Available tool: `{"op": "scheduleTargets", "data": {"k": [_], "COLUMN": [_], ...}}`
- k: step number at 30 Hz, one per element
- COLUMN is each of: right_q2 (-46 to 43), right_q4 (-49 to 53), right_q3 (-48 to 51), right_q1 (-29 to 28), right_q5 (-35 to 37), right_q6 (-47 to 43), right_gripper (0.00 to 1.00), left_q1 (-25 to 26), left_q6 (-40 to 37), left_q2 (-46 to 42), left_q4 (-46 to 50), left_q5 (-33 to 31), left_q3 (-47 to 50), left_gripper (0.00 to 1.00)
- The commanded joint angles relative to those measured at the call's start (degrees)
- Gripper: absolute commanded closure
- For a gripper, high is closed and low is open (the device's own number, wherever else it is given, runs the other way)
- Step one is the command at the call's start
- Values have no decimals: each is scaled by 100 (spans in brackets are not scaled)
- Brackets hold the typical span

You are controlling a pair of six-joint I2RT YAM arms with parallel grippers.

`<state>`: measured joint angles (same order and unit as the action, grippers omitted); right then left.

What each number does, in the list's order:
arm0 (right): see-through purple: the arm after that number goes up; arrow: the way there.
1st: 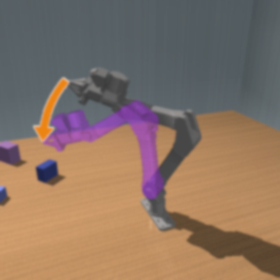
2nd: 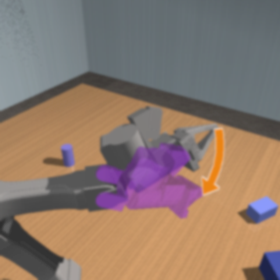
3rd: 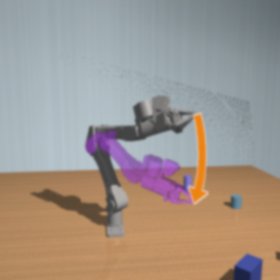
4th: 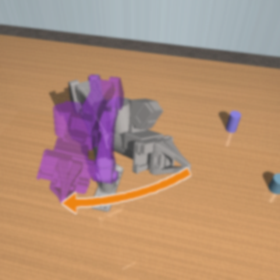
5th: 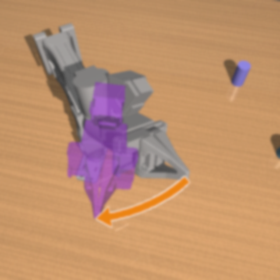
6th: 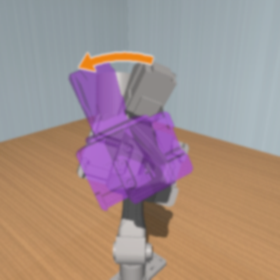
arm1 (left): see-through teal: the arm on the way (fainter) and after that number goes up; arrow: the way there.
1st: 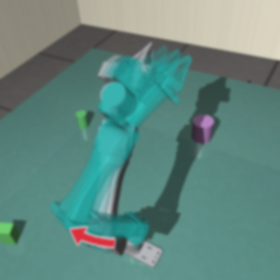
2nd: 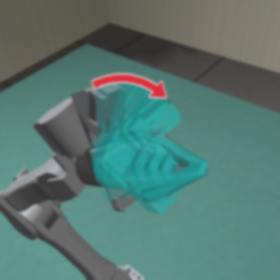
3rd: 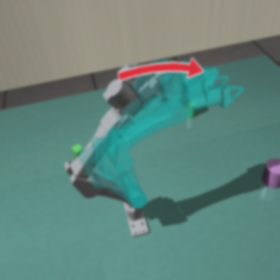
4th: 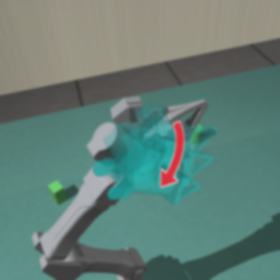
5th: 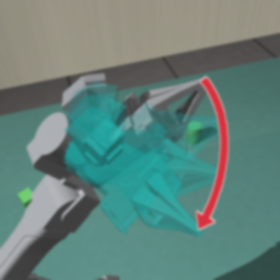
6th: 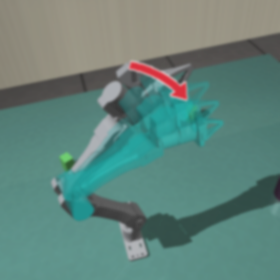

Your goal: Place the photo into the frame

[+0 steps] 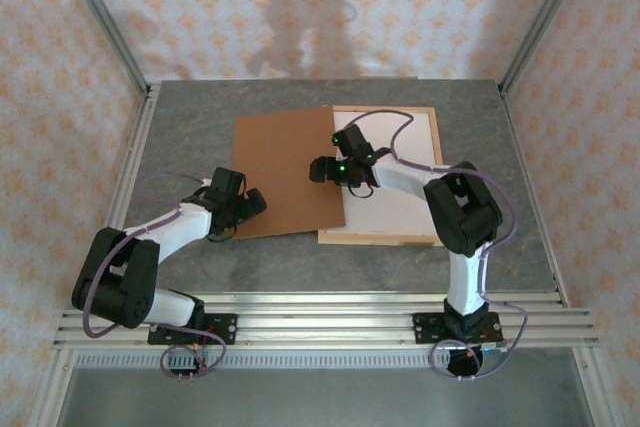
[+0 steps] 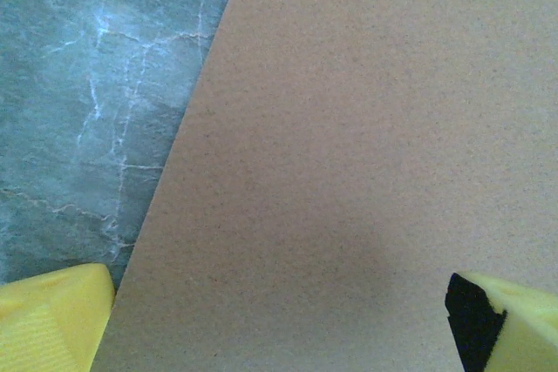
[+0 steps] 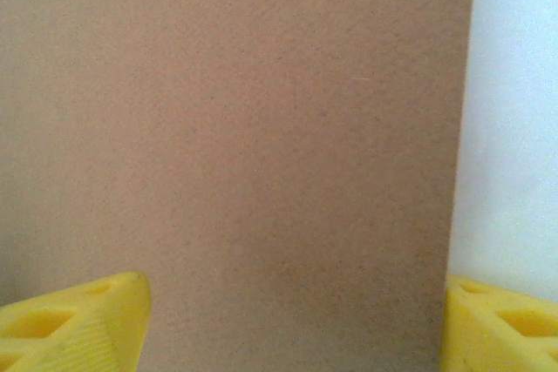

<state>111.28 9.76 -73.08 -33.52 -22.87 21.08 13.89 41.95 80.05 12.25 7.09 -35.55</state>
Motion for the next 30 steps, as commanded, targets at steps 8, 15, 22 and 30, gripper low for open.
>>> {"op": "scheduleTargets", "data": {"k": [8,15,22,30], "right_q2": [-770,-1153,-1132,-1033], "right_q4": [-625,-784,-884,-1108], "right_q3": [417,513,620,611], "right_q1": [-33,-33,-34,-34], "right_q5": [-775,-1217,-1500,-1964], "right_q6": [407,712,1061,1421], "right_gripper": [24,28,48,58], "left_q1": [35,37,43,37], "left_q6": [-47,-16,6,6], "left_q2": [222,275,312,293], "left_q4": [131,83,42,43], "left_q5": [95,142,187,193], "left_q3": [-143,-180,-198,-198], "left_gripper": [2,2,2,2]}}
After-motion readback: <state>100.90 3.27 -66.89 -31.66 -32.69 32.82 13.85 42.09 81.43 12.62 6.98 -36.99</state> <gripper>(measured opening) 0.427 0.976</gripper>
